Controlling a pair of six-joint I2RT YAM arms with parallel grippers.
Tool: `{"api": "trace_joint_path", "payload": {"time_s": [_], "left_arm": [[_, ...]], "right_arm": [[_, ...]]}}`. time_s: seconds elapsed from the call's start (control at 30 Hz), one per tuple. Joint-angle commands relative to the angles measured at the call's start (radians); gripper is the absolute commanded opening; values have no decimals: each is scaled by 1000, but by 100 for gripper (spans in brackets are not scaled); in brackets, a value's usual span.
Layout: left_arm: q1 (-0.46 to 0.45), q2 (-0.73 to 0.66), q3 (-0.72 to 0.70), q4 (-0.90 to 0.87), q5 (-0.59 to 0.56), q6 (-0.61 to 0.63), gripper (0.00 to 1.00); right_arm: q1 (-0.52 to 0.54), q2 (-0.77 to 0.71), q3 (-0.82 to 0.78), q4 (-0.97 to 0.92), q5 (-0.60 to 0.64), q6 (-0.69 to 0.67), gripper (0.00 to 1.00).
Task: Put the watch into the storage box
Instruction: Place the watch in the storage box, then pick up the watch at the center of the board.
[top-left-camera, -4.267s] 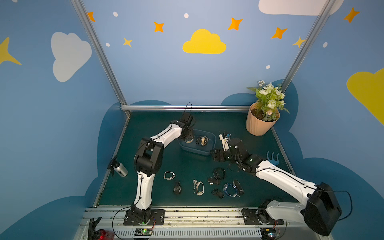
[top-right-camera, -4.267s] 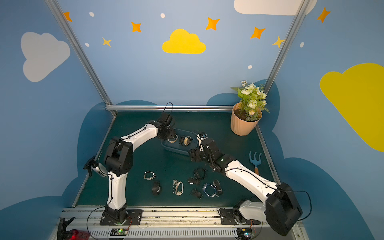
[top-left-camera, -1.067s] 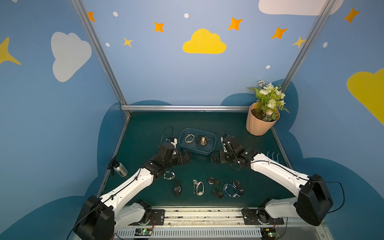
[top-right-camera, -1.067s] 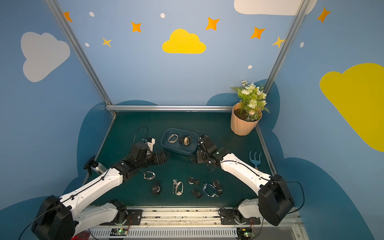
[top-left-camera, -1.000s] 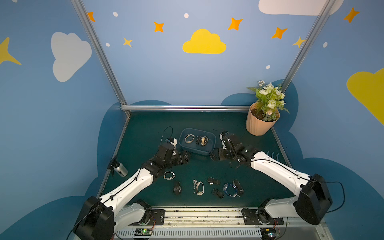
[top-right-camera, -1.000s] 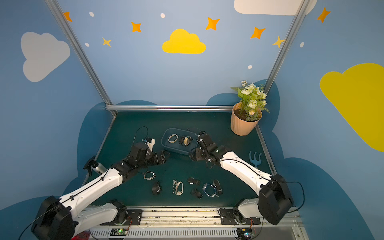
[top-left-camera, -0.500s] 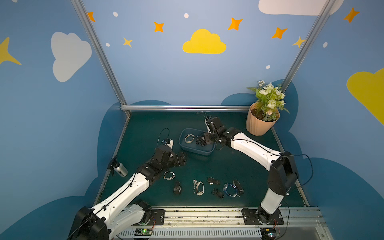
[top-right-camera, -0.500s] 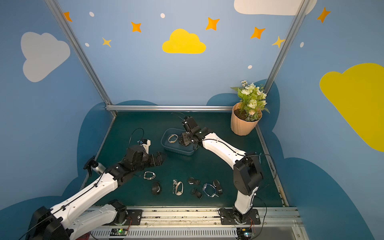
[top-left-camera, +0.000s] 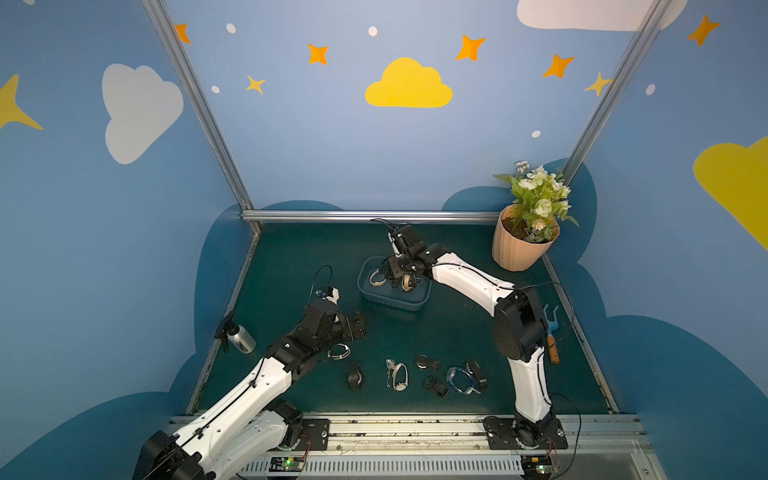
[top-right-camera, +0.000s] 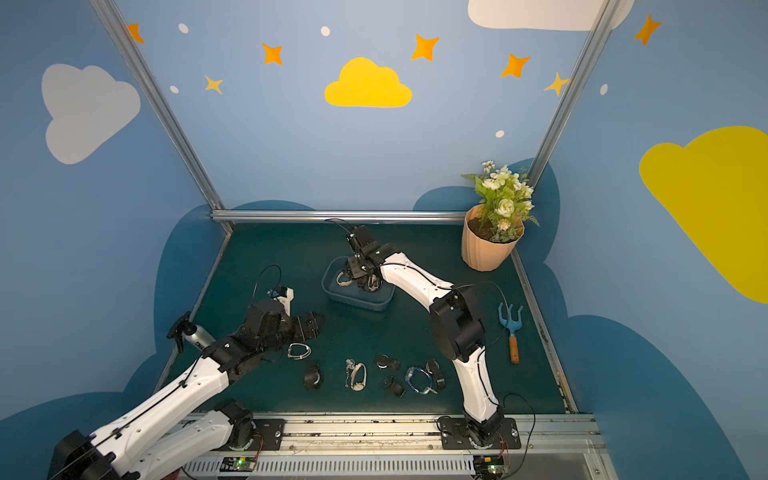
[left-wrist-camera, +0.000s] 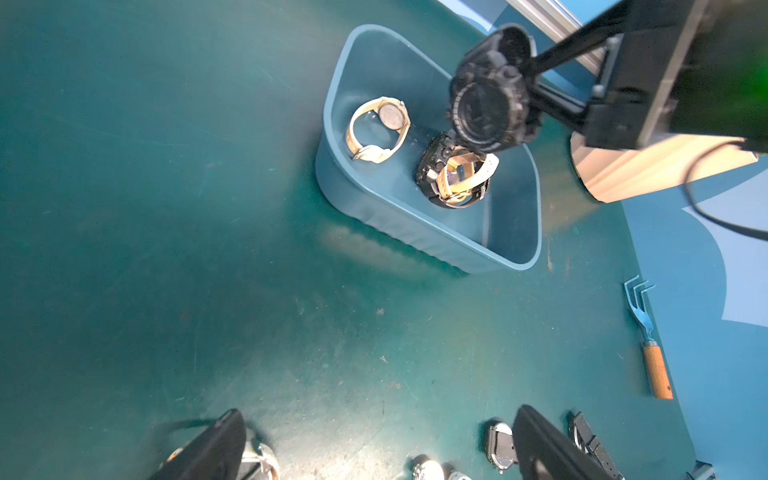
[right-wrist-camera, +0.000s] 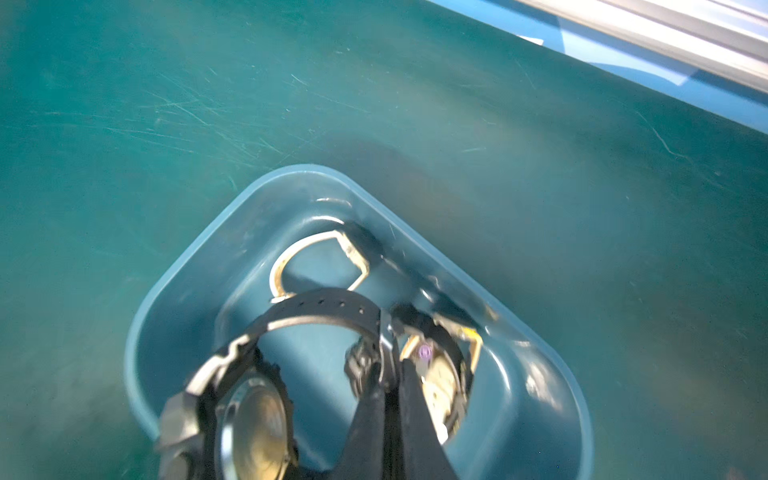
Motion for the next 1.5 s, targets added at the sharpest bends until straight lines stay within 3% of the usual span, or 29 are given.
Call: {"api": "trace_joint_path", "payload": {"time_s": [0.0, 0.33, 0.47, 0.6, 0.73, 0.93, 1.27, 1.47], "left_arm": [[7, -22, 0, -35, -29, -1, 100], [6, -43, -11, -48, -41, -20, 100], [8, -45, -18, -45, -43, -29, 100], [9, -47, -16, -45, -44, -23, 100], [10, -43, -6, -43, -49, -26, 100], [11, -12, -9, -13, -29, -29, 100], [14, 72, 16, 23, 9, -30, 100], [14, 114, 78, -93, 20, -40, 99]], "right_arm": [[4, 53, 54, 5, 29, -35, 2], [4, 170, 153, -3, 29, -72, 7], [3, 172, 171, -13, 9, -67, 25], [3, 102, 146, 13, -6, -69, 55], [-2, -2, 102, 37, -23, -62, 65], [-12, -235, -104, 146, -84, -17, 75], [-10, -649, -698, 370, -237, 68, 83], [-9, -745, -830, 362, -222, 110, 83]]}}
